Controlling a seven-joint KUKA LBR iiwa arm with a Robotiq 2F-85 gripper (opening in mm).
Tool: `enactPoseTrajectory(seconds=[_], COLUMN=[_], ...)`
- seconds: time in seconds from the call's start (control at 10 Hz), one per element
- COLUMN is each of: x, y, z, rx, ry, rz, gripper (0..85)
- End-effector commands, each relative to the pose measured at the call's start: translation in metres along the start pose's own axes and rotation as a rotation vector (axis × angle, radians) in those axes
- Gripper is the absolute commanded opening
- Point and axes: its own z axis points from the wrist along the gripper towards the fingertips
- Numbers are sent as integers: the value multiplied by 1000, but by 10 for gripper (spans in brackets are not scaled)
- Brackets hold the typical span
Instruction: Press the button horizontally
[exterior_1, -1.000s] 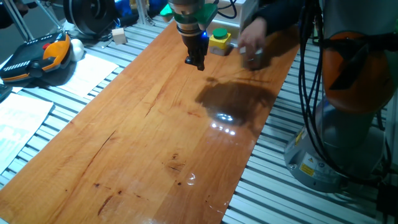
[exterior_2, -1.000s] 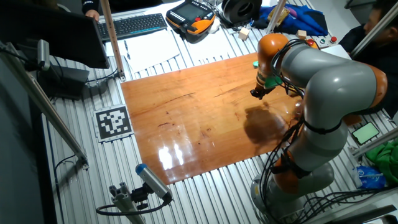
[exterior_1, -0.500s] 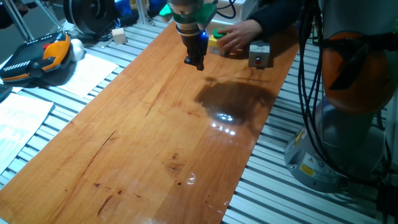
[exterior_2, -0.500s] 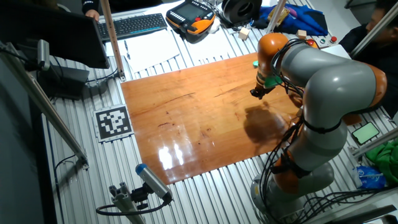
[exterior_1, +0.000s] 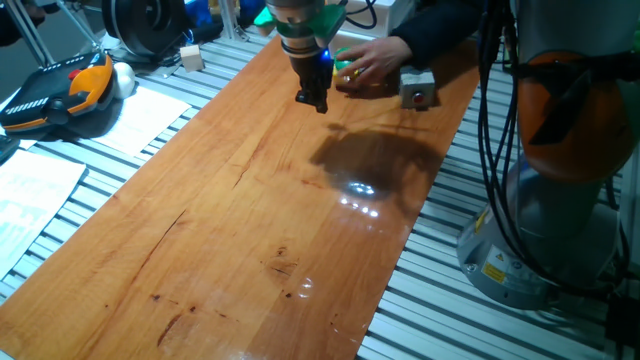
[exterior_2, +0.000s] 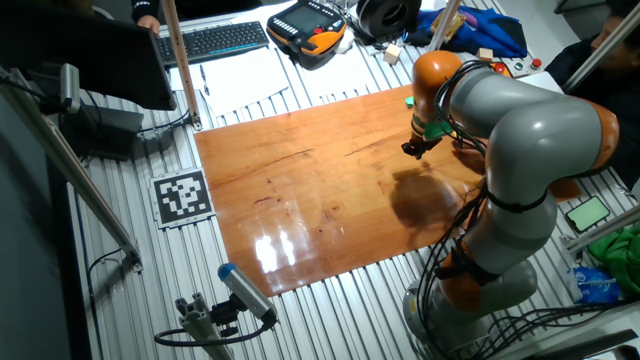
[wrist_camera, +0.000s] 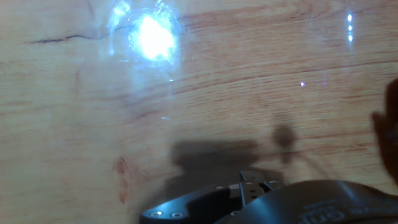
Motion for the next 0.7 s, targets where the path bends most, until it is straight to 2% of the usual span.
enactPoseTrajectory(seconds=[0.0,0.1,0.2,0.4,0.5,0.6], x=[0,-1,-1,-1,-1,-2], y=[0,0,0,0,0,0], z=[0,0,-1,-1,-1,-1], rx=[6,11,16,9,-3,-17], ry=[0,4,15,15,15,16], rz=[2,8,4,5,3,-3], gripper=[0,0,170,170,0,0])
